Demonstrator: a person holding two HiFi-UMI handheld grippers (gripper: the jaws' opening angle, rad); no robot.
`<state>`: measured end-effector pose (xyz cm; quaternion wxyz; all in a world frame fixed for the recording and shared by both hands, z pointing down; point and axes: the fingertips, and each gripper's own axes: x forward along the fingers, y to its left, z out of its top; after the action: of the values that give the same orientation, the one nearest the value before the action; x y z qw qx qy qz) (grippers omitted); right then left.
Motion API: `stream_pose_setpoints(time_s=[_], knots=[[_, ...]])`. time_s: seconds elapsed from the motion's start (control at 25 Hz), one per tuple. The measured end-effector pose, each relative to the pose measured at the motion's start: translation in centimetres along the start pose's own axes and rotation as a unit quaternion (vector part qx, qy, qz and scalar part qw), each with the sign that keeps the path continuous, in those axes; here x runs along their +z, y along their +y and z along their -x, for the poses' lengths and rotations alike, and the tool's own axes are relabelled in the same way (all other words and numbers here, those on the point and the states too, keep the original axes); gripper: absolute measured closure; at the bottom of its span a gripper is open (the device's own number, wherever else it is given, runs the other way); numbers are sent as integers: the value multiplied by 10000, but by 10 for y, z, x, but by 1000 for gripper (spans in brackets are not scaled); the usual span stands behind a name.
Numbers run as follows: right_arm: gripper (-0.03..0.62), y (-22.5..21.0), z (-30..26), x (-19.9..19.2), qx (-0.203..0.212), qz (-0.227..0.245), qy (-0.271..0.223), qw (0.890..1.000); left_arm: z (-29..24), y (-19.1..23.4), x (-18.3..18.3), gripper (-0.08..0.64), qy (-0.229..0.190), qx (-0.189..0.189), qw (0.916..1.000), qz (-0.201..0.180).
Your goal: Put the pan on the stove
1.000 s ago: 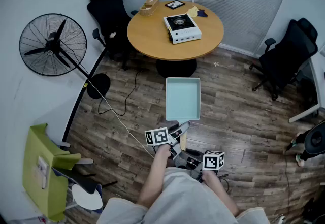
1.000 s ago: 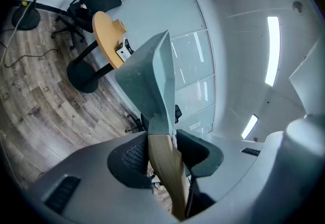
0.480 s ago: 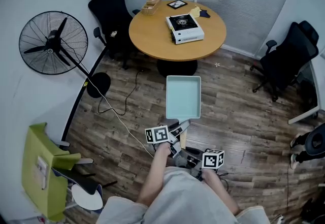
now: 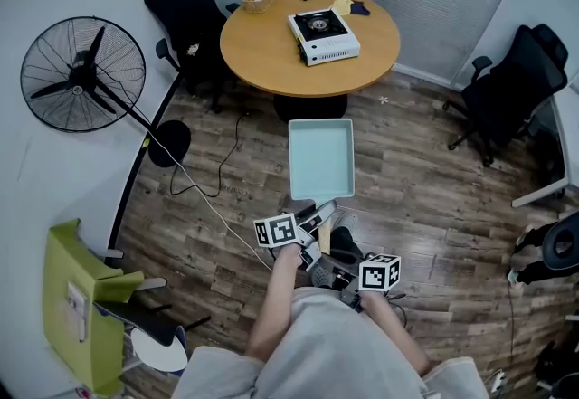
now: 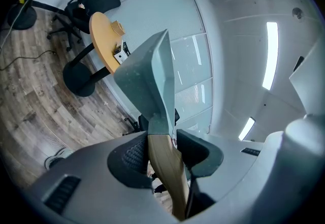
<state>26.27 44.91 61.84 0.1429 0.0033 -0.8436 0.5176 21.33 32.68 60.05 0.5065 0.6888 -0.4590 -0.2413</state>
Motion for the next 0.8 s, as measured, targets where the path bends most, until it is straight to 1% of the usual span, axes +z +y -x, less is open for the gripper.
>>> stream_pose_setpoints(time_s=[0.2,0.44,0.64,0.8], knots=[[489,-13,-13,22,33,24,92,9999,-14,11,22,391,10,33,10000,-58],[488,-28,-38,60,115,-23,214,9997,-33,27,63,391,14,95,9999,-96],[488,-37,-58,108,213,-31,237,9995,-56,37,110,390,-26,140,9999,-71],[486,-45,-73,150,248,119,312,9991,-76,40,151,391,-107,127,9998,-107]])
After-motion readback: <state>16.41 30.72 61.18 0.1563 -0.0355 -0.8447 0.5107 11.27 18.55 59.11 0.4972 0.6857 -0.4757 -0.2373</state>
